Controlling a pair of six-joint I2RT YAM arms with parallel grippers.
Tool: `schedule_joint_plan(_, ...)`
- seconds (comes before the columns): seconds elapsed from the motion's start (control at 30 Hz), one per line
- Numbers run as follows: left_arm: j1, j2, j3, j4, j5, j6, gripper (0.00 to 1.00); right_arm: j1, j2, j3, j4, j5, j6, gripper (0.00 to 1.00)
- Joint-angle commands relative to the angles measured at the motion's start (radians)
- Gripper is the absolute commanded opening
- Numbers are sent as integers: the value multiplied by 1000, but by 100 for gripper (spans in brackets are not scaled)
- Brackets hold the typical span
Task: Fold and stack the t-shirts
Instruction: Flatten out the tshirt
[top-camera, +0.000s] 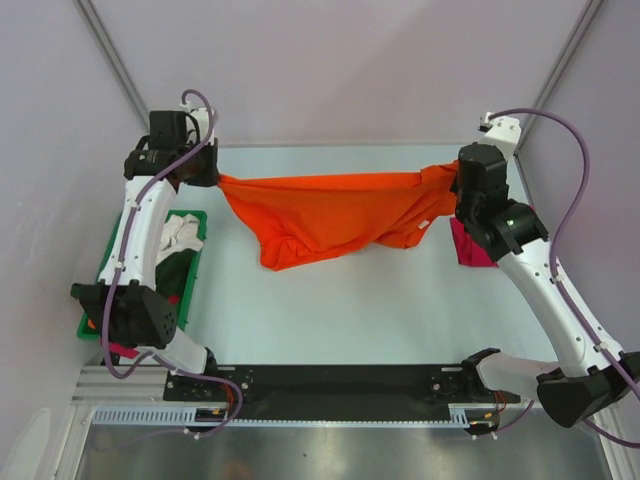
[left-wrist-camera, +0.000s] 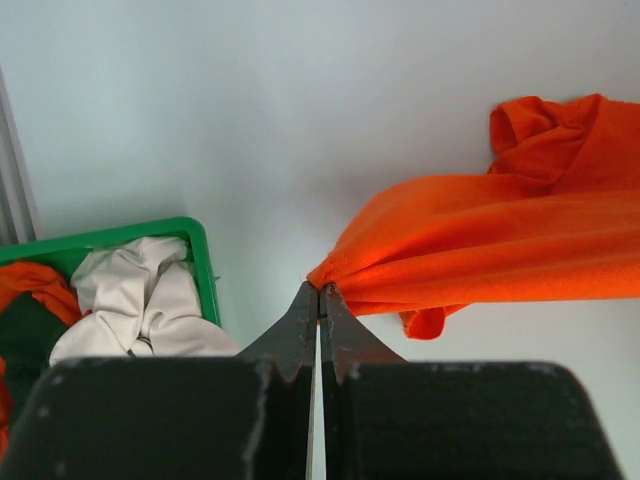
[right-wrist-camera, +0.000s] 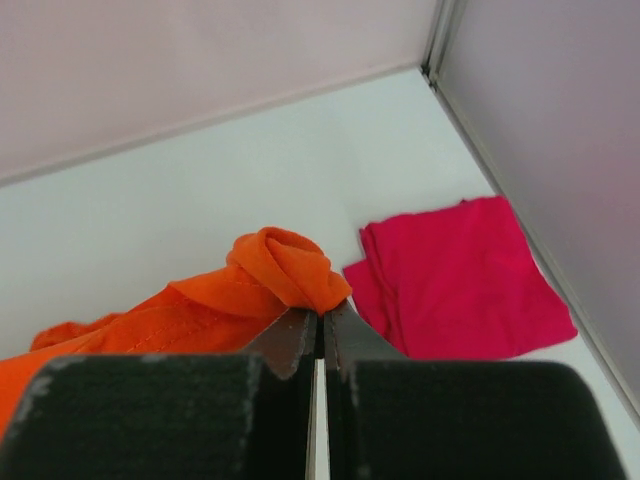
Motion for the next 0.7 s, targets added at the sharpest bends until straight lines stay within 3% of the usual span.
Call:
schedule_joint_plan(0.0, 12, 47, -53, 75, -5, -10, 0, -2, -28, -78, 2, -1, 42, 0)
schedule_joint_plan(0.07, 11, 66, -86, 118, -17, -7, 2, 9, -14, -95, 12, -1, 50, 0)
schedule_joint_plan(0.3, -1, 103, -125, 196, -9, 3, 32, 35, 56, -95, 37, -4, 35, 0)
schedule_joint_plan(0.33, -9, 118, -123, 198, -9, 6, 47, 35, 62, -94, 44, -5, 35, 0)
schedule_joint_plan(0.37, -14, 124, -123, 198, -6, 10, 55, 37, 69, -94, 48, -8, 35, 0)
schedule_joint_plan(0.43, -23, 129, -126, 207, -17, 15, 64, 38, 84, -94, 55, -14, 32, 0)
schedule_joint_plan(0.67, -116, 46, -243, 226, 3, 50, 61, 47, 113, -106, 83, -17, 21, 0)
